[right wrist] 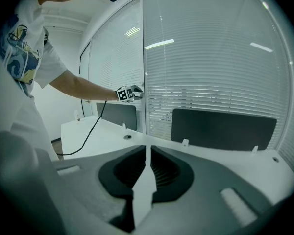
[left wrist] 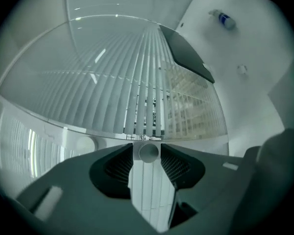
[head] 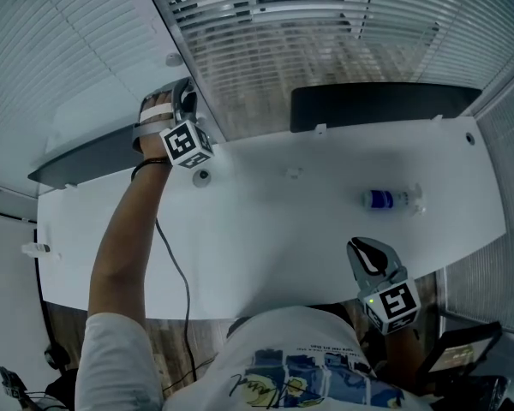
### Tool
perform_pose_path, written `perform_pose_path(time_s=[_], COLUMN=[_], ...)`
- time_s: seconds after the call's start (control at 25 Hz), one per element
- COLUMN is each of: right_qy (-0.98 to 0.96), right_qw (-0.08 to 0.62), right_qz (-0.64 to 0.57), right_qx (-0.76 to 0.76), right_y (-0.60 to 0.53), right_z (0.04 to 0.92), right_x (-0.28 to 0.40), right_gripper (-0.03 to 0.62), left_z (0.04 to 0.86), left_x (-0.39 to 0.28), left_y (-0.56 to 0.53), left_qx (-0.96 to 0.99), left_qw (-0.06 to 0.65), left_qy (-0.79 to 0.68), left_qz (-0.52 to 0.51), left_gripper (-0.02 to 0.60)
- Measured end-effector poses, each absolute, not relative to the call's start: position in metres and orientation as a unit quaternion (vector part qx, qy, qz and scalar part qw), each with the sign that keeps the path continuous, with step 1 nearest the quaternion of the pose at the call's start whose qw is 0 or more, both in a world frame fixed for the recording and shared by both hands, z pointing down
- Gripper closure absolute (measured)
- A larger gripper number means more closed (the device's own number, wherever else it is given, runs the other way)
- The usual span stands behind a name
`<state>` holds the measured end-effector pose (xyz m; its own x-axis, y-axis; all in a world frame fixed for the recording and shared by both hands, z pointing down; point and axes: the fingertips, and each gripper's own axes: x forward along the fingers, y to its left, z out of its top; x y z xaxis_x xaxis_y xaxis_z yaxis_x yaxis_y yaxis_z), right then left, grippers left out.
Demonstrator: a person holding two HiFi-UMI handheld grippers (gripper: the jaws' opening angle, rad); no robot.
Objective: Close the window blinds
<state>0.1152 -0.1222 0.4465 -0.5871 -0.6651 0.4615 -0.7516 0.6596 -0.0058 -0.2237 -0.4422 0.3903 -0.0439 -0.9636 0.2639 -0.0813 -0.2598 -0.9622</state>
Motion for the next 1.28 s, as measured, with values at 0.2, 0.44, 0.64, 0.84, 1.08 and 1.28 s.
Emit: perform_pose_path(time_s=[0.2,0.44,0.64,0.84,1.08,1.28], right_qy=[-0.883,-0.884,-0.884,-0.884,-0.885,-0.885], right_qw=[0.215,0.213,0.214,0.215,0.215,0.216], right_qz=[0.103,0.102,0.104,0.105,0.105,0.104], right_qx=[0.403,0.402,0.401,0.403,0.400,0.400], right_y=[-0.121,-0.122,-0.121,-0.121,-0.122,-0.122], right_z=[0.448,0.447,0.448,0.449,0.449,0.449], right_x=[0.118,0.117,0.117,0.119,0.116,0.117], right_gripper=[0.574,0.574,0.574,0.574,0.574,0.574], left_z=[0.397,0.393,0.389,0.385,0.380,0.378], left_x=[-0.227,-0.229,-0.233,-0.234,-0.239,-0.240], left_y=[-0.446,-0.448,-0.448,-0.447,-0.446,-0.445], left_qx=[-0.555,-0.570,-0.606,-0.635,-0.664,-0.674], left_qw=[0.404,0.374,0.306,0.242,0.148,0.102], left_qy=[0.441,0.482,0.545,0.591,0.648,0.670], left_qz=[-0.578,-0.551,-0.492,-0.434,-0.343,-0.294], left_gripper=[0.445,0.451,0.451,0.451,0.453,0.453])
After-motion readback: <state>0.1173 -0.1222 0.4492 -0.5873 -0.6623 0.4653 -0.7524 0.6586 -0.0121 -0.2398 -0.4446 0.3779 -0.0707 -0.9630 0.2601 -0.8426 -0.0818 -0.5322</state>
